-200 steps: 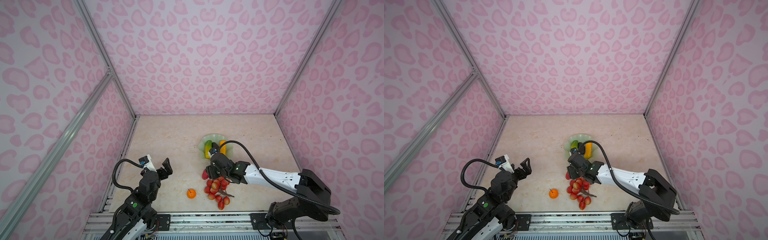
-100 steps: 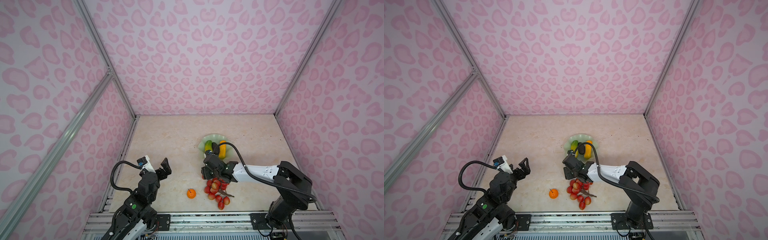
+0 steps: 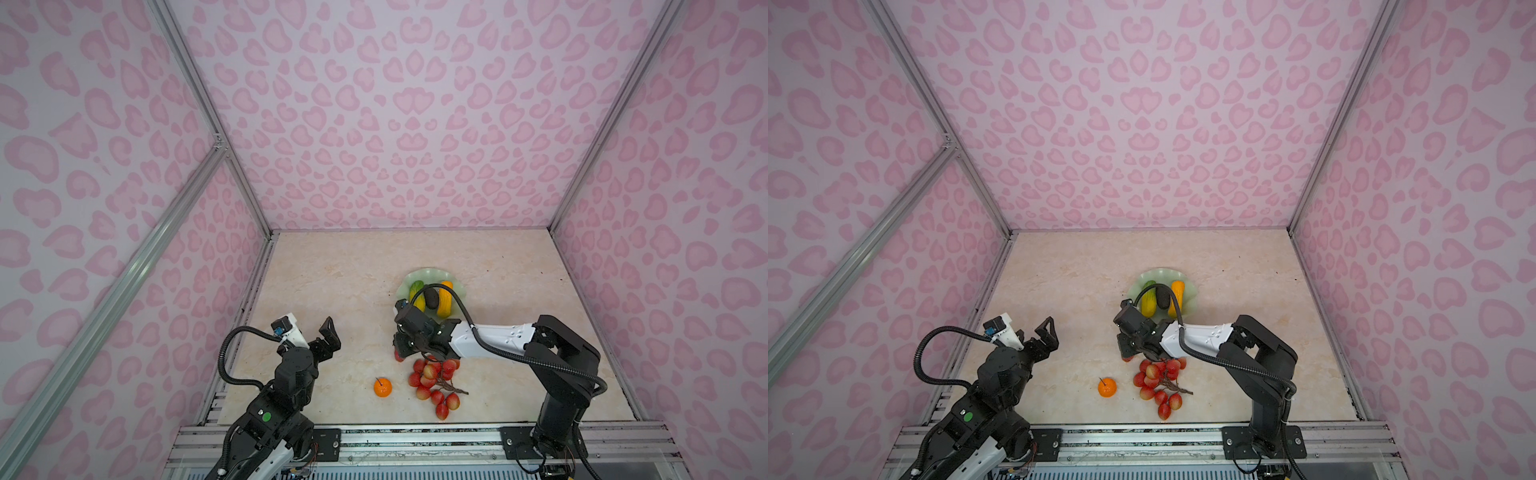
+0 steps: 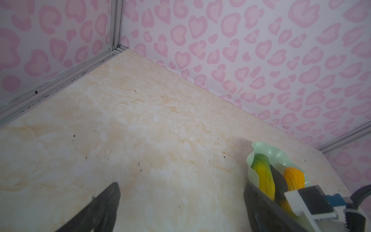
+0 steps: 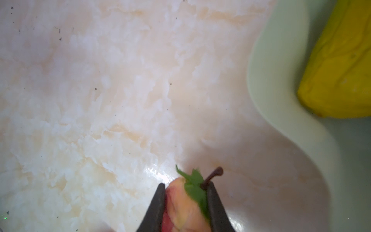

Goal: Place and organize the fake fruits in the fruit bowl
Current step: 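Set the strawberry in the bowl while the left gripper reaches for the orange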

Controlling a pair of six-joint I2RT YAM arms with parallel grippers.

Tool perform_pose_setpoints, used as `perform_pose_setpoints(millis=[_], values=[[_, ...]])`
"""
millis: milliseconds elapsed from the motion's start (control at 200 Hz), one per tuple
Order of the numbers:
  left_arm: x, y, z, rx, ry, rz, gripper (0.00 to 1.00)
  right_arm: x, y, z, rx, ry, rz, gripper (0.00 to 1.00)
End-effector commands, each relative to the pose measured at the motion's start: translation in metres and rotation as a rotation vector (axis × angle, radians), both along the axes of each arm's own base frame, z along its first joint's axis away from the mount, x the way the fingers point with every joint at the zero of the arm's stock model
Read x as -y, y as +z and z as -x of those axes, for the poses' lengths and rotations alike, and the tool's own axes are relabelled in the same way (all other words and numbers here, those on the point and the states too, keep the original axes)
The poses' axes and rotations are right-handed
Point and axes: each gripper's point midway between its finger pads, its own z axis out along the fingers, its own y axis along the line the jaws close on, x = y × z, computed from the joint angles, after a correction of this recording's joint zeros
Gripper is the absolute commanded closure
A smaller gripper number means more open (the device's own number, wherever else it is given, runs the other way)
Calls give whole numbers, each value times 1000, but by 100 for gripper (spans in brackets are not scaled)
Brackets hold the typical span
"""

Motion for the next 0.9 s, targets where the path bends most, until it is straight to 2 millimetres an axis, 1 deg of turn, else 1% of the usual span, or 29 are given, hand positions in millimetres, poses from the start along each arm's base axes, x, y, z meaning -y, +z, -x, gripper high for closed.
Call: perform_pose_setpoints(millis=[0, 90, 170, 240, 350, 425, 495, 595, 705, 780, 850, 895], values=[[-4, -1, 0, 3, 23, 7, 3, -7, 17, -3, 38, 30, -26, 85], [-2, 2, 0, 6, 17, 14, 3, -7, 43, -8, 79, 31, -48, 87], [-3, 1, -1, 5, 19, 7, 3, 1, 65, -16, 134, 18, -47, 87], [-2, 0, -1, 4, 18, 8, 3, 17, 81, -29, 179, -16, -32, 87], [5, 0, -2, -5, -16, 25, 3, 58, 89, -55, 212, -124, 4, 87], [12, -4, -2, -20, -53, 31, 2, 83, 87, -71, 226, -176, 23, 86], [19, -10, -2, -41, -86, 33, 2, 103, 80, -83, 233, -216, 41, 85], [34, -17, -1, -78, -167, 43, 0, 126, 69, -98, 210, -267, 57, 84], [55, -27, 2, -132, -283, 59, 3, 135, 52, -108, 182, -285, 58, 84], [72, -38, 7, -174, -373, 81, 5, 135, 42, -113, 165, -283, 61, 83], [91, -47, 16, -214, -481, 126, 7, 134, 34, -116, 150, -290, 58, 81], [100, -53, 22, -238, -535, 149, 9, 131, 31, -117, 142, -284, 48, 79]])
